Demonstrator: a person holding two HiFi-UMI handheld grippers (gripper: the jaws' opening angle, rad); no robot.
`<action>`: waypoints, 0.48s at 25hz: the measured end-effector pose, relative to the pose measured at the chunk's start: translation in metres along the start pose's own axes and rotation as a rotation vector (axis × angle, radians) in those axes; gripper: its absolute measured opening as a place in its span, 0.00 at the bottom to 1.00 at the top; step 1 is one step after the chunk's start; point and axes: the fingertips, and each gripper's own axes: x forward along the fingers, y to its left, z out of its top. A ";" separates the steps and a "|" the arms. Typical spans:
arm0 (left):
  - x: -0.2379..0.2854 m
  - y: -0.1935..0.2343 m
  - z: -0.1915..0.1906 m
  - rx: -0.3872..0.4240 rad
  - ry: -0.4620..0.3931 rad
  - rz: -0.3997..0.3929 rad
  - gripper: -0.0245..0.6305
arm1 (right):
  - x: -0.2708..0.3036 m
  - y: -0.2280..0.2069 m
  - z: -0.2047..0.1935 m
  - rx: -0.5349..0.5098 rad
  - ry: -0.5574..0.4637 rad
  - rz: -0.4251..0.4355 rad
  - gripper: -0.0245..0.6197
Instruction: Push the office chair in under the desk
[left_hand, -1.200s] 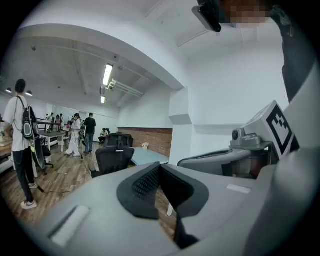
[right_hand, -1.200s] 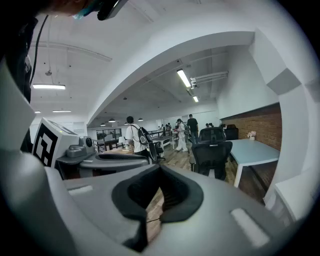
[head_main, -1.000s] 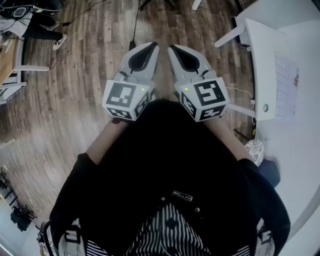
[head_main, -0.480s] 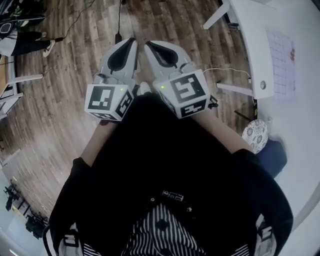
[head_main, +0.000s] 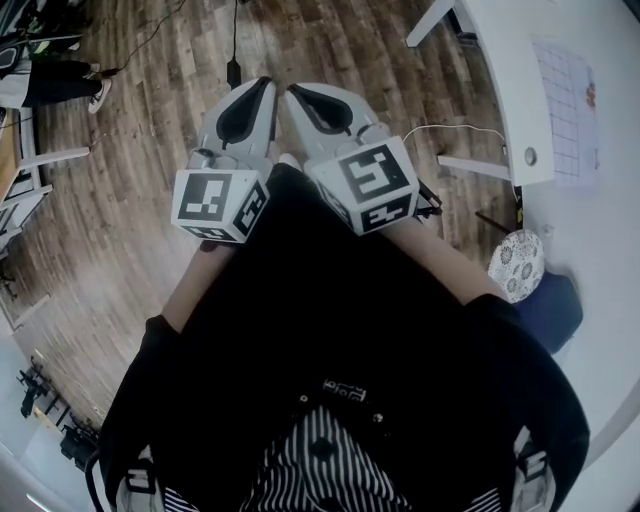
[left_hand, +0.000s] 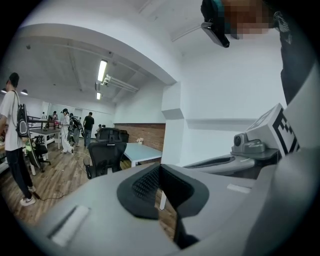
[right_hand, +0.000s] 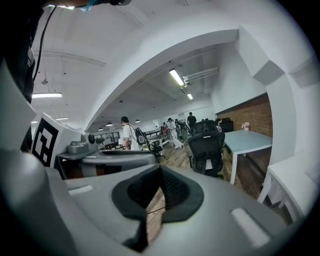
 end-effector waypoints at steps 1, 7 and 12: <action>0.001 -0.001 -0.002 0.001 0.003 0.000 0.04 | -0.001 -0.002 -0.002 0.003 0.002 0.000 0.04; 0.015 0.009 0.004 0.007 -0.009 0.007 0.04 | 0.009 -0.019 0.004 0.011 -0.007 -0.013 0.04; 0.034 0.041 0.007 -0.019 0.005 0.019 0.04 | 0.041 -0.028 0.020 -0.010 -0.024 -0.013 0.04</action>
